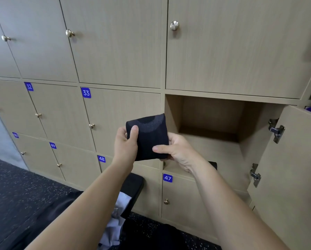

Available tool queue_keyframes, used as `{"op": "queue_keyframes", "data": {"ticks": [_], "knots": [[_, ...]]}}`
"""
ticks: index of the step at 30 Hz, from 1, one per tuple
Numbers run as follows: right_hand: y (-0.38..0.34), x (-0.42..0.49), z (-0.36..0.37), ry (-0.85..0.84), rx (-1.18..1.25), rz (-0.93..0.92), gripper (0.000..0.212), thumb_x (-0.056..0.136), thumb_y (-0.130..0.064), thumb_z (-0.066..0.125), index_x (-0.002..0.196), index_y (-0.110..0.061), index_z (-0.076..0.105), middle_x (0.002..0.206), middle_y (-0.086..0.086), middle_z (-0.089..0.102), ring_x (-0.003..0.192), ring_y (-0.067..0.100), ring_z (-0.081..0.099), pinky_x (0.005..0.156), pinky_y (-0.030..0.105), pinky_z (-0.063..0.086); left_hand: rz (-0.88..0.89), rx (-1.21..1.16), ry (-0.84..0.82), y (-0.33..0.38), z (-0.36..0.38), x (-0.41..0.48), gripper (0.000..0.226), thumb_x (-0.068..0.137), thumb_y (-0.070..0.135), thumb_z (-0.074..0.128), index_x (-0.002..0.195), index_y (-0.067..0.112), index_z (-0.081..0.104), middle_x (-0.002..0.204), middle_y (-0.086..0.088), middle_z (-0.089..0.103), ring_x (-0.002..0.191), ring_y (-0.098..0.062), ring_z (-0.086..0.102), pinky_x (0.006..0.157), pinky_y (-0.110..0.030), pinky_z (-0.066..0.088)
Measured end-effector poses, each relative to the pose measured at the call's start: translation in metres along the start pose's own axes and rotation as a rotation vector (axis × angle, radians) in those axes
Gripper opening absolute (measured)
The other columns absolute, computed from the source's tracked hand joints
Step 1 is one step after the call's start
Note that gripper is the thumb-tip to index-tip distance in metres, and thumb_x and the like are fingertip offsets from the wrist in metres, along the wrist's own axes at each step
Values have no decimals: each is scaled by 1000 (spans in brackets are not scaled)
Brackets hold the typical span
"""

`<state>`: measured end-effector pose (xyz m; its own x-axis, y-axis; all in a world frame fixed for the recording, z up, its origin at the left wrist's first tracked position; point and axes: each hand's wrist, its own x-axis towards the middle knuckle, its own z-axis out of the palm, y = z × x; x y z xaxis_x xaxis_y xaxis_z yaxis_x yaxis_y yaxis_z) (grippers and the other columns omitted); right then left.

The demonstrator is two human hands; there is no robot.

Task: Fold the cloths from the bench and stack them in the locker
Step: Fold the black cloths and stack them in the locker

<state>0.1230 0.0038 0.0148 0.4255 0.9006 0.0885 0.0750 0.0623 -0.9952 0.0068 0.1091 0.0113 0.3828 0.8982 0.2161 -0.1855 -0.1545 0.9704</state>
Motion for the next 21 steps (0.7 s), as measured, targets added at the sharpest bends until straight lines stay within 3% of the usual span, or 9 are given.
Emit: {"op": "queue_keyframes", "data": {"ticks": [2,5,11,15,18,21], "knots": [[9,2,-2,37,0,-8,23,86,-2,67,107,-10,65,106,10,71,99,28,68,82,38,58,-22,6,63,-7,0,2,27,99,35,50,99,8,52,95,-9,58,87,-20,55,75,-34,46],[18,-1,-4,78,20,-1,18,89,-5,63,107,-11,64,98,5,71,88,19,67,64,24,55,-42,0,115,-16,1,1,29,99,36,51,96,6,51,89,-8,53,81,-19,50,73,-34,43],[33,-7,-1,68,63,4,26,85,-6,69,110,-13,63,104,4,73,99,22,69,85,38,56,-81,25,121,-26,9,-6,26,99,34,49,84,13,44,79,0,47,73,-15,46,67,-29,39],[44,-8,-10,200,100,26,19,86,-5,67,104,-11,67,102,9,72,100,29,67,80,40,56,-129,-46,55,-41,3,-9,17,97,25,58,100,9,53,89,-9,62,83,-22,59,72,-36,50],[52,-10,-23,184,53,51,19,83,-9,68,102,-11,68,97,8,74,95,28,67,70,35,54,-264,-161,-18,-44,-2,-9,45,88,23,72,122,14,44,102,-12,66,94,-23,66,82,-37,55],[53,-13,-37,112,-17,106,27,71,-17,72,97,-11,70,88,7,74,81,22,67,66,32,50,-285,99,-251,-43,-2,-7,46,79,43,78,112,17,60,95,-3,72,84,-13,69,69,-25,54]]}}
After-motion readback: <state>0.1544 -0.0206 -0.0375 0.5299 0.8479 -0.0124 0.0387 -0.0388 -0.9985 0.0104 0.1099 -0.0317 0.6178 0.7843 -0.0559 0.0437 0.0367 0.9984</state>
